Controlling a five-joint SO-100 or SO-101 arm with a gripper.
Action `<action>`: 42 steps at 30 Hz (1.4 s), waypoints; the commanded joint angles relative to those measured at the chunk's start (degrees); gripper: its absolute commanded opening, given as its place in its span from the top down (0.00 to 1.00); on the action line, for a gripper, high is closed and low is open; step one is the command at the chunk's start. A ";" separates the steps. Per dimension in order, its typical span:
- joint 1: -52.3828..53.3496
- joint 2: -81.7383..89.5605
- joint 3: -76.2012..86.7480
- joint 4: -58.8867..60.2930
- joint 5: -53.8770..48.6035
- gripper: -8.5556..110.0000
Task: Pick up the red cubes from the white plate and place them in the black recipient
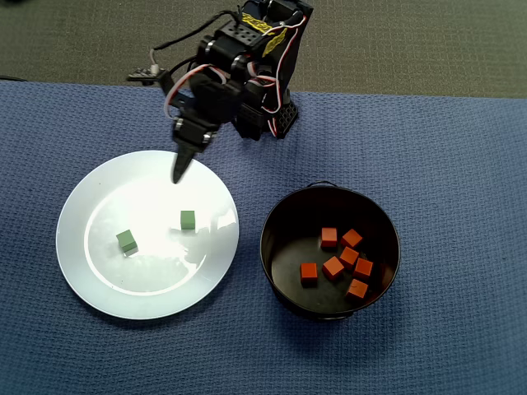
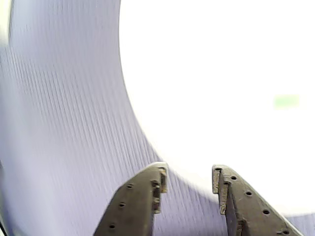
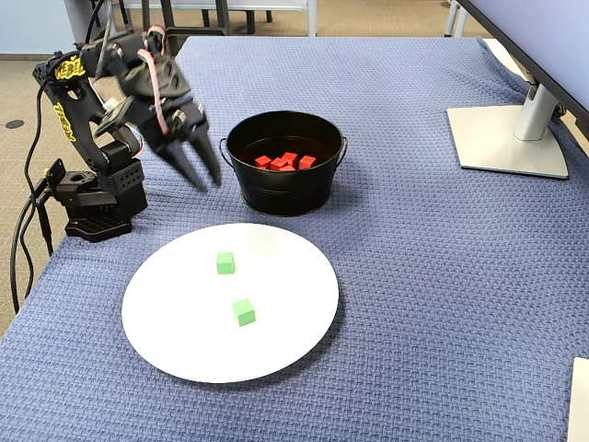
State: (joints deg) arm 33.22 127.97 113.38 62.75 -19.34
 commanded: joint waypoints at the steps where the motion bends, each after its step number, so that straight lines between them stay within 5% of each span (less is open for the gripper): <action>1: 3.78 1.05 7.91 -6.94 -1.32 0.93; 18: -8.44 22.32 39.81 -8.35 1.67 0.93; 30: -23.38 33.05 47.11 -3.08 6.68 0.93; 42: -26.02 39.20 50.89 -2.81 9.67 0.93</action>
State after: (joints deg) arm 7.65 166.03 164.36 59.33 -10.72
